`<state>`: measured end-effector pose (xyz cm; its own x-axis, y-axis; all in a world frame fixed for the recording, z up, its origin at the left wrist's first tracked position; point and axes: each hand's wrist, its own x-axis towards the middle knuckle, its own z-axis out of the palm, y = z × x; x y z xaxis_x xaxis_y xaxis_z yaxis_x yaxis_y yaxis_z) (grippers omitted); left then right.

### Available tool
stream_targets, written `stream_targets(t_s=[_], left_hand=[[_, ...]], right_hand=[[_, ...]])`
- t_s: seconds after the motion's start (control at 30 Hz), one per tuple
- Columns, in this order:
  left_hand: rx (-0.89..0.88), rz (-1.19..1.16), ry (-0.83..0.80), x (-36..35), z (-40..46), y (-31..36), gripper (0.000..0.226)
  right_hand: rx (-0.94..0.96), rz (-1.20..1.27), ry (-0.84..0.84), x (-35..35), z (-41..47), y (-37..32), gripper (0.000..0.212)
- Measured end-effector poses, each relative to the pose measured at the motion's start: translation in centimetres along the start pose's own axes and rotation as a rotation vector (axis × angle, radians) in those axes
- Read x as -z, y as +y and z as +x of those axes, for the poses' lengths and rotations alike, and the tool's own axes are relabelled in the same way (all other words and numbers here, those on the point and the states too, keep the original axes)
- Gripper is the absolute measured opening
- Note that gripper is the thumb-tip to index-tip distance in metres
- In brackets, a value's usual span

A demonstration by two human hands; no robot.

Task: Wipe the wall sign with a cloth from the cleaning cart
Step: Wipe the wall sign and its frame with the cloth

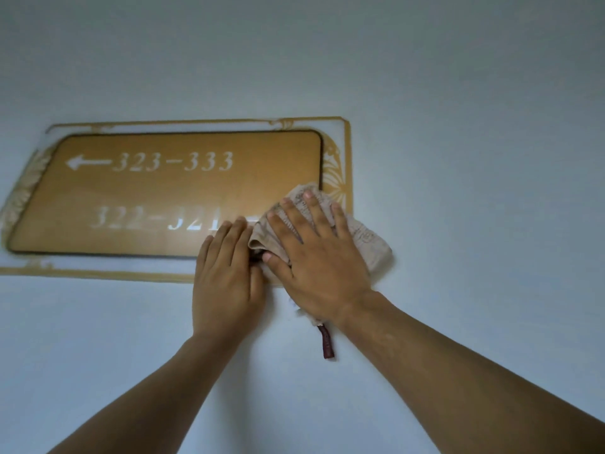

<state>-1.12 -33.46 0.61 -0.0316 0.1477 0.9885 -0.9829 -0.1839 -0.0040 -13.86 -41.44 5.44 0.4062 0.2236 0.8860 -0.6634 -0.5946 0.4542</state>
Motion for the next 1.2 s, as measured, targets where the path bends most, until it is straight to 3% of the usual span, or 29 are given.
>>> stream_targets(t_s=[0.2,0.43,0.67,1.2], left_hand=[[0.084,-0.006,0.05,-0.3,0.3,-0.5,0.059],[0.064,0.017,0.047,-0.5,0.3,-1.0,0.06],[0.055,-0.033,0.06,-0.6,0.0,-0.9,0.056],[0.05,-0.127,0.073,-0.7,0.0,-2.0,0.052]], right_hand=[[-0.012,-0.004,0.027,-0.1,0.6,-0.4,0.066],[0.019,0.004,0.032,-0.3,2.1,0.0,0.065],[0.057,0.031,-0.035,0.0,8.4,2.4,0.065],[-0.123,0.066,0.014,0.3,20.3,2.9,0.069]])
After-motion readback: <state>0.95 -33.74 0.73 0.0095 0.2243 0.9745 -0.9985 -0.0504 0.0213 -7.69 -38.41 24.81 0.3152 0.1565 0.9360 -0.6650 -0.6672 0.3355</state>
